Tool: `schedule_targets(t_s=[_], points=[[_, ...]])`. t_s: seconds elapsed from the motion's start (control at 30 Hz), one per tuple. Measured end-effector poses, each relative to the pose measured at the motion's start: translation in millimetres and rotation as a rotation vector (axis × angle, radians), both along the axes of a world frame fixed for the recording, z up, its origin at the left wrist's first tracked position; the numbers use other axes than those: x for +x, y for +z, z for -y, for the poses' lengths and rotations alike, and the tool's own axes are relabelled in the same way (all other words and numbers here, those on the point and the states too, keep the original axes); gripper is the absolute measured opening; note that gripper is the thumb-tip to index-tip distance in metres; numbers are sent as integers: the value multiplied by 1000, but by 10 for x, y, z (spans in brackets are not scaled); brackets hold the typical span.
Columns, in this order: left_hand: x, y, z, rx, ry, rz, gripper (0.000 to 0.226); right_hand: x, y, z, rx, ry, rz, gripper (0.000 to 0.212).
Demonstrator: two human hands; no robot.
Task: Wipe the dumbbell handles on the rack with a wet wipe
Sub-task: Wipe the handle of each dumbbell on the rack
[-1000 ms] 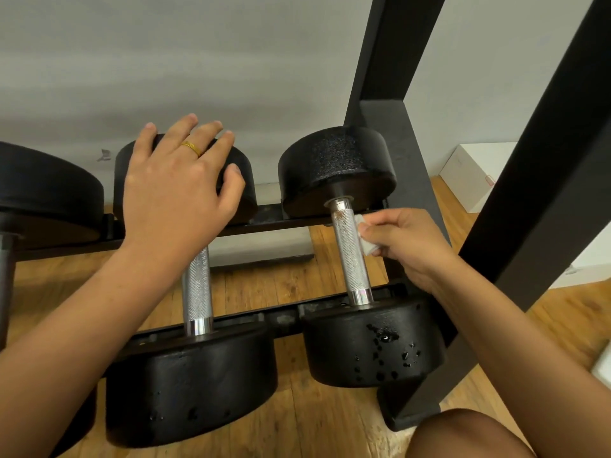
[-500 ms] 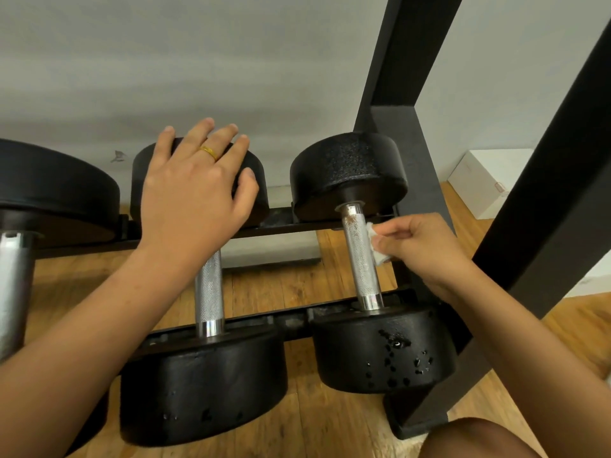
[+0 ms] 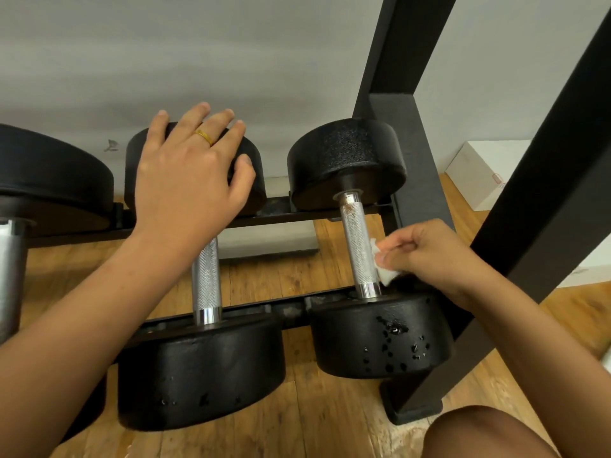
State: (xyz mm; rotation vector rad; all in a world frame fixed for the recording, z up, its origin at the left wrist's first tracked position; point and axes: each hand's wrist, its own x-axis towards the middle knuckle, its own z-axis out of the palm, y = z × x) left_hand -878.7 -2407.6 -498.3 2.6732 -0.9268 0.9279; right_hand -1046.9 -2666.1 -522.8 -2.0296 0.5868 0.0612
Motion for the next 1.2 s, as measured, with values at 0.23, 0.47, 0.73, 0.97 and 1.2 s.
schedule_targets(t_s=[0.23, 0.47, 0.73, 0.97, 1.2], points=[[-2, -5, -17, 0, -7, 5, 50, 17, 169, 4, -194, 143, -190, 17], [9, -3, -23, -4, -18, 7, 52, 330, 150, -178, -329, -164, 395, 9], [-1, -1, -19, 0, -15, -12, 52, 346, 67, -273, -448, -105, 413, 11], [1, 2, -19, 0, -18, -18, 52, 457, 75, -256, -449, -157, 425, 7], [4, 5, -28, 6, -14, -20, 53, 334, 35, -163, -346, -136, 315, 5]])
